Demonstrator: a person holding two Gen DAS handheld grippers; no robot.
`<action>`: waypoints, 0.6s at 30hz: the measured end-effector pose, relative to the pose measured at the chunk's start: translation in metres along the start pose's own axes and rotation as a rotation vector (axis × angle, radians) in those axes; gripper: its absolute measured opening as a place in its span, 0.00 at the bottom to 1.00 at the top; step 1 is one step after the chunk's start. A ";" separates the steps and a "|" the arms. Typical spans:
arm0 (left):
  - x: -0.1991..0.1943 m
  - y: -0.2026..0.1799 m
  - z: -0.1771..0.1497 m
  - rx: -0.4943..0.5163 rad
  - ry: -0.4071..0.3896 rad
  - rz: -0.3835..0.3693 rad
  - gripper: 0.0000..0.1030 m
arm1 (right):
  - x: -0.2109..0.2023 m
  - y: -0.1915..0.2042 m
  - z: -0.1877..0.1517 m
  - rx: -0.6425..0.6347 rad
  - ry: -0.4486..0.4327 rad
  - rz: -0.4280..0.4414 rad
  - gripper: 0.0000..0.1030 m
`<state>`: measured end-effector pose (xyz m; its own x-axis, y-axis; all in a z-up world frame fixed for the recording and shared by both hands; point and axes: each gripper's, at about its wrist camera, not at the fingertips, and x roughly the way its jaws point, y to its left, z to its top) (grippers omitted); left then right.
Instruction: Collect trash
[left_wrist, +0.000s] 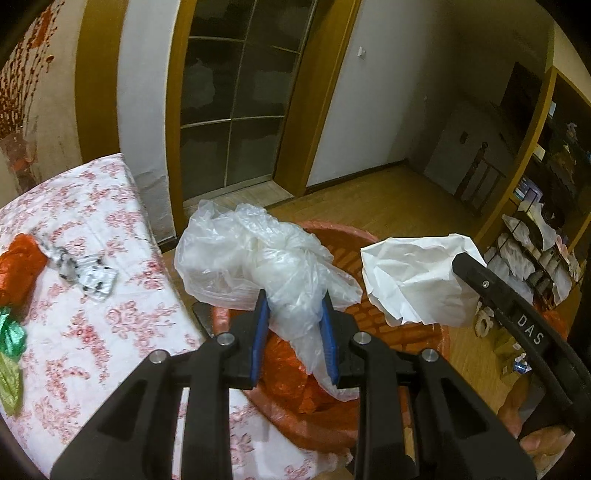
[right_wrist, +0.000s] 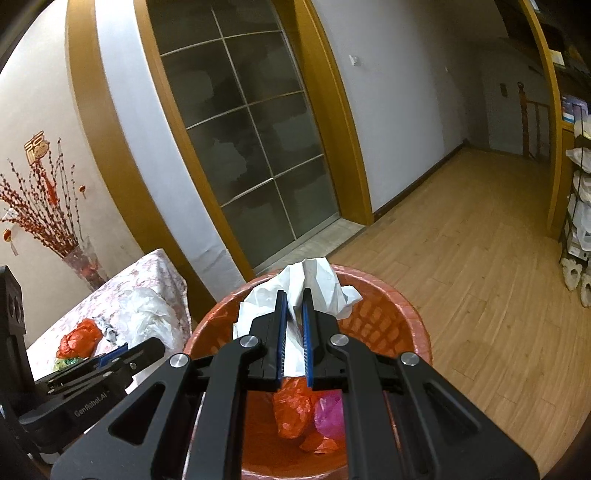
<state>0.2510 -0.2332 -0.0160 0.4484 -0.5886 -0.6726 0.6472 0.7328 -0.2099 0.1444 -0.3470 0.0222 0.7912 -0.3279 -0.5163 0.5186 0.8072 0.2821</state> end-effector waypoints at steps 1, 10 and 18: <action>0.003 -0.002 0.000 0.005 0.005 -0.003 0.26 | 0.001 -0.001 0.000 0.003 0.001 -0.003 0.07; 0.019 -0.020 0.000 0.030 0.026 -0.009 0.27 | 0.008 -0.010 0.000 0.021 0.011 -0.005 0.07; 0.032 -0.029 0.000 0.039 0.047 -0.006 0.27 | 0.016 -0.015 0.001 0.046 0.028 0.000 0.08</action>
<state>0.2464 -0.2738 -0.0313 0.4155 -0.5759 -0.7040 0.6737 0.7149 -0.1872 0.1491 -0.3651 0.0107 0.7819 -0.3136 -0.5389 0.5338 0.7833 0.3186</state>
